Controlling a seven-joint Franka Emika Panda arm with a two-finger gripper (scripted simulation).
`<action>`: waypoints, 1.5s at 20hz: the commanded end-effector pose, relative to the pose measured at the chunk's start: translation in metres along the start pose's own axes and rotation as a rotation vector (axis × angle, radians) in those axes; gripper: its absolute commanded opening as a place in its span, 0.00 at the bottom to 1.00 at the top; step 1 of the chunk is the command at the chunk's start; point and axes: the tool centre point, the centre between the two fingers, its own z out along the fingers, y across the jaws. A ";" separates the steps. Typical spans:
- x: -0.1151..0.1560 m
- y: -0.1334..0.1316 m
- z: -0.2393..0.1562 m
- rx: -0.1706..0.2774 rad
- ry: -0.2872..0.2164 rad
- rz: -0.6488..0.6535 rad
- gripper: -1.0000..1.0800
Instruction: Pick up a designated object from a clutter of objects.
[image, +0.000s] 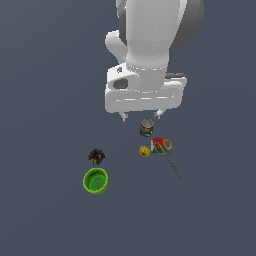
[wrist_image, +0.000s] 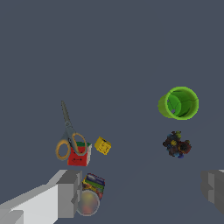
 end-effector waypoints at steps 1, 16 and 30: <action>0.005 -0.013 0.019 -0.003 -0.008 -0.047 0.96; 0.009 -0.132 0.178 0.007 -0.057 -0.439 0.96; -0.004 -0.168 0.223 0.024 -0.070 -0.550 0.96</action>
